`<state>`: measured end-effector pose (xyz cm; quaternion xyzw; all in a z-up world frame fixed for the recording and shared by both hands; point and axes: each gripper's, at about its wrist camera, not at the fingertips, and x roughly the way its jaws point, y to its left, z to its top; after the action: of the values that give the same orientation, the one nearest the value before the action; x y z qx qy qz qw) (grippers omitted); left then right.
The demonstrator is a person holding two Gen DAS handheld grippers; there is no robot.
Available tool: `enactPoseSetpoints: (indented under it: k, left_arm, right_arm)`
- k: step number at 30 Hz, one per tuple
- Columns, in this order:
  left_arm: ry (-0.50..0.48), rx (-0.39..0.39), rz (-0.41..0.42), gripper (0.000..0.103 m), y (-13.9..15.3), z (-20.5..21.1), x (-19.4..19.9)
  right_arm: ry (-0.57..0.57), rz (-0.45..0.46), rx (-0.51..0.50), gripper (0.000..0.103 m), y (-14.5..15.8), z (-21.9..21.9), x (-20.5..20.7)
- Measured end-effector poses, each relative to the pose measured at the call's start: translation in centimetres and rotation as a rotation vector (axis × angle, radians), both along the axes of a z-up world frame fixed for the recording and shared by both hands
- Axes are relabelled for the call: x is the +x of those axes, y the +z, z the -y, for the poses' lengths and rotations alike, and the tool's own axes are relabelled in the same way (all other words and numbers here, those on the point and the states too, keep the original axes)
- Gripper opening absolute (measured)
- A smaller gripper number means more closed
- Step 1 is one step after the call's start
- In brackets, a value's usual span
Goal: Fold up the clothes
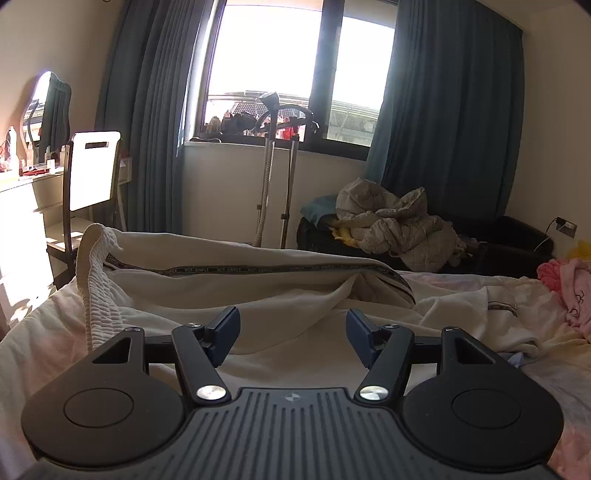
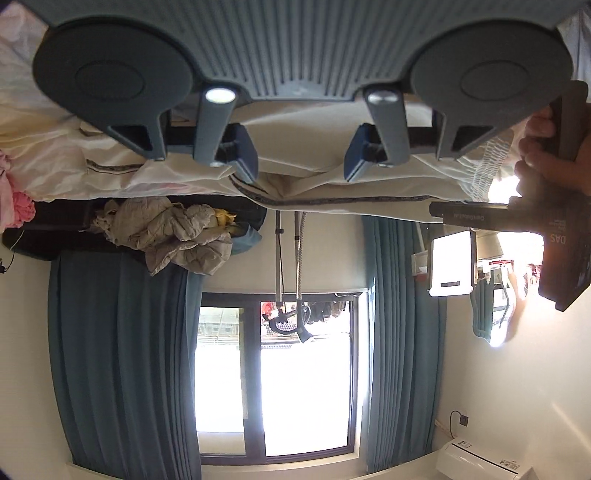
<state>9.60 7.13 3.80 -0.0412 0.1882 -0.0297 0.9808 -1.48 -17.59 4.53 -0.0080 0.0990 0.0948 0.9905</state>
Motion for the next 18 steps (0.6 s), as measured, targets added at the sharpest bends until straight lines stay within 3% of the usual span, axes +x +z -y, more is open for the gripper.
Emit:
enactPoseSetpoints:
  k: [5, 12, 18]
  left_arm:
    - [-0.098, 0.098, -0.049, 0.068, -3.5, 5.6, 0.7]
    - [-0.166, 0.192, -0.081, 0.068, -7.5, 10.8, 5.1]
    - [-0.18, 0.238, -0.064, 0.08, -10.4, 14.6, 9.6]
  right_arm:
    - [-0.071, -0.046, 0.051, 0.056, -1.9, 3.7, 0.4]
    - [-0.166, -0.106, 0.135, 0.057, -4.3, 8.5, 1.3]
    - [-0.198, -0.133, 0.156, 0.06, -5.4, 9.2, 4.0]
